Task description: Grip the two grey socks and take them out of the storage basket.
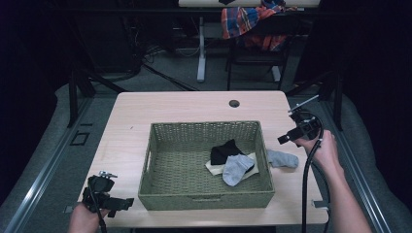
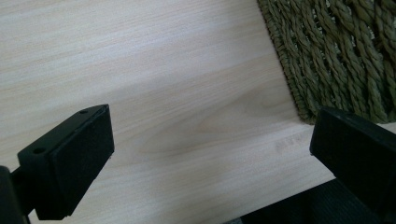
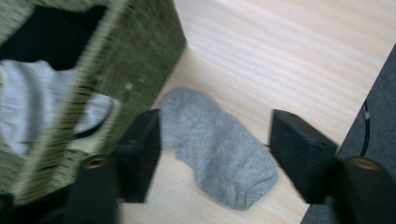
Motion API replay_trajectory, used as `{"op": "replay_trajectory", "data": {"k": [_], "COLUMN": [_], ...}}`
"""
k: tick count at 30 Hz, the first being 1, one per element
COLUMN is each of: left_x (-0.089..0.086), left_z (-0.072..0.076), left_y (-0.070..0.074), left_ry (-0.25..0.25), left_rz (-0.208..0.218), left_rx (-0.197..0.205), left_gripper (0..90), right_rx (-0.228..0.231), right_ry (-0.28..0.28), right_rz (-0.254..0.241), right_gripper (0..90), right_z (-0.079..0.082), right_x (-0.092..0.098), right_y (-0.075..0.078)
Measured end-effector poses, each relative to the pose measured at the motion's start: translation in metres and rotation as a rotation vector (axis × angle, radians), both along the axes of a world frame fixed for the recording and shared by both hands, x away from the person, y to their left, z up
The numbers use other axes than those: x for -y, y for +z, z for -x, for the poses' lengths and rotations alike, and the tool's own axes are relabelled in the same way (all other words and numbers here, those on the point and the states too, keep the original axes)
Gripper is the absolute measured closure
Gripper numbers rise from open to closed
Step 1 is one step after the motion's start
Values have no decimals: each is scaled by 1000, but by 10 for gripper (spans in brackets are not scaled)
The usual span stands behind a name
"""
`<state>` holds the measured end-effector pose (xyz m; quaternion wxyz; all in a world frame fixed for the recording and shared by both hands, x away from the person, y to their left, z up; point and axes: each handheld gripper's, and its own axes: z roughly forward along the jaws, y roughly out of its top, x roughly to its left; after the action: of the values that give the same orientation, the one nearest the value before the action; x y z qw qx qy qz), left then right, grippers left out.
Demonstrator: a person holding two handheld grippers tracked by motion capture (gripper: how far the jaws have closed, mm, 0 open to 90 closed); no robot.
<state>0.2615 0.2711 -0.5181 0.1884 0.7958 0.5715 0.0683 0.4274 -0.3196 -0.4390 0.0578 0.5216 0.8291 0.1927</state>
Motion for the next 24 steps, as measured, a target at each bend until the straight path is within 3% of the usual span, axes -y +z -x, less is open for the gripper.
{"op": "replay_trajectory", "data": {"k": [7,13,14,20,24], "left_x": [0,0,0,0,0], "left_z": [0,0,1,2,1], "left_y": [-1,0,0,0,0], "left_ry": [4,3,3,3,5], "left_rz": [0,-9,-12,-17,-14], "left_rx": [-4,-5,-1,-1,-4], "left_gripper": [0,0,0,0,0], "right_rx": [89,125,135,129,115], "right_ry": [80,167,204,300,324], "right_rz": [-30,-46,-50,-58,-72], "right_gripper": [150,107,91,54,23], "right_z": [13,23,27,31,28], "right_x": [-22,-48,-61,-88,-104], "right_y": [31,48,55,65,68]}}
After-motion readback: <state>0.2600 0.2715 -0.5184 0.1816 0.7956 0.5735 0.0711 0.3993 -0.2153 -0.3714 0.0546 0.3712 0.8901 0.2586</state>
